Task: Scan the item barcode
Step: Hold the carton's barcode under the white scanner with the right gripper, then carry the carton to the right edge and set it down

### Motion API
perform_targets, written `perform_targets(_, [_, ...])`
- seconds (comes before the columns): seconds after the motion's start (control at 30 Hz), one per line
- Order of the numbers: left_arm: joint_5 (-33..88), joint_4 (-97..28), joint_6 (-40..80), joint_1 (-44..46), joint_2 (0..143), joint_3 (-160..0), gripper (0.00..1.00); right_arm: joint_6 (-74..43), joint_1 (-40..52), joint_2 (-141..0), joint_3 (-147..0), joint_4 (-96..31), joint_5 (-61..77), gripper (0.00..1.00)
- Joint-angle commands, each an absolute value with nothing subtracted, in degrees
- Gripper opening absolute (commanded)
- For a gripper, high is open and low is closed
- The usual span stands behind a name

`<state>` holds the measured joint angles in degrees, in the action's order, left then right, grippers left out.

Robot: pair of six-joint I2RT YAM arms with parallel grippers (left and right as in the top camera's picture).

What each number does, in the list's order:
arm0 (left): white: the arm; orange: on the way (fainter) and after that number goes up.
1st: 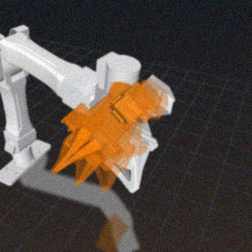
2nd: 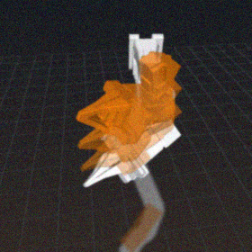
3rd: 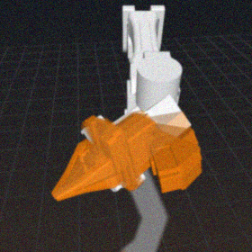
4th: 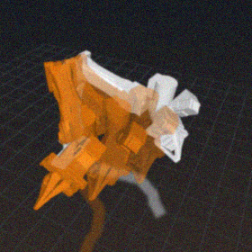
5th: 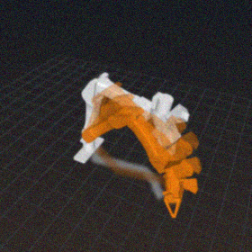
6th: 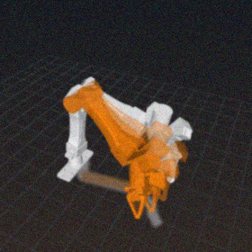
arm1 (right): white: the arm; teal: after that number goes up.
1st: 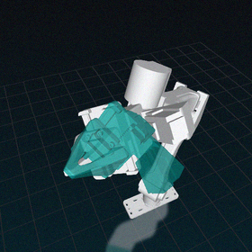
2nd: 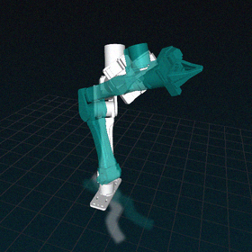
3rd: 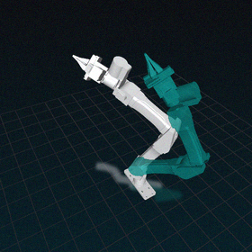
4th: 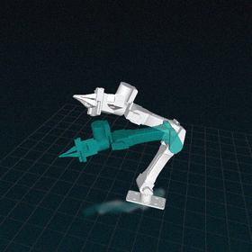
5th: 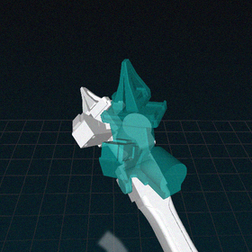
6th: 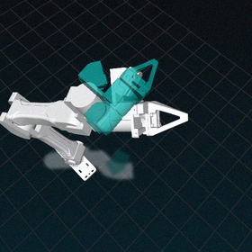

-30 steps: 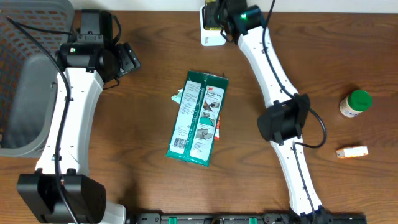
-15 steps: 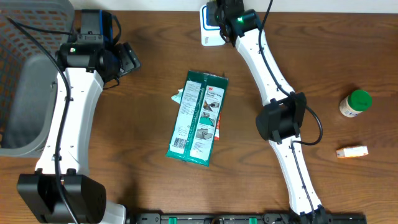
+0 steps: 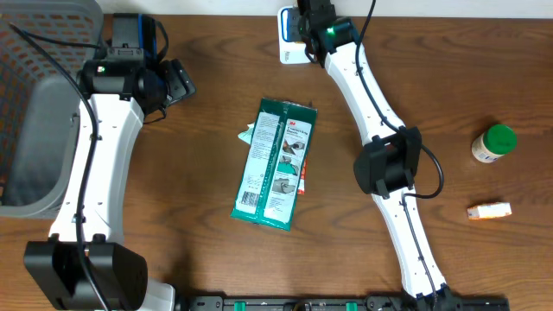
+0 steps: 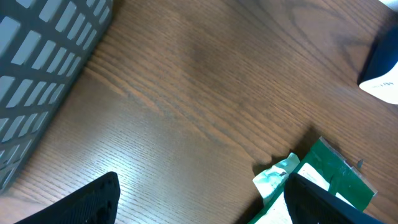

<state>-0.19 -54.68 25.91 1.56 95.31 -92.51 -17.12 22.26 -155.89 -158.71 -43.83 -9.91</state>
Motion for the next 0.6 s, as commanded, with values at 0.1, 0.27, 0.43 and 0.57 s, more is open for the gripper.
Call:
perform_targets(0.1, [-0.7,-54.8,26.2,1.4,95.5,-93.0,0.85,-16.6,22.2,-153.4,-160.1,-43.2,-8.9,0.04])
perform_targets(0.27, [-0.7,-54.8,26.2,1.4,95.5,-93.0,0.85,-15.5,21.4,-146.2,-160.1,-47.7,-7.2,0.04])
perform_targets(0.43, [-0.7,-54.8,26.3,1.4,95.5,-93.0,0.85,-13.5,19.9,-134.7,-160.1,-62.6,-7.2,0.01])
perform_targets(0.57, [-0.7,-54.8,26.2,1.4,95.5,-93.0,0.85,-10.1,18.0,-126.7,-160.1,-77.3,-7.4,0.01])
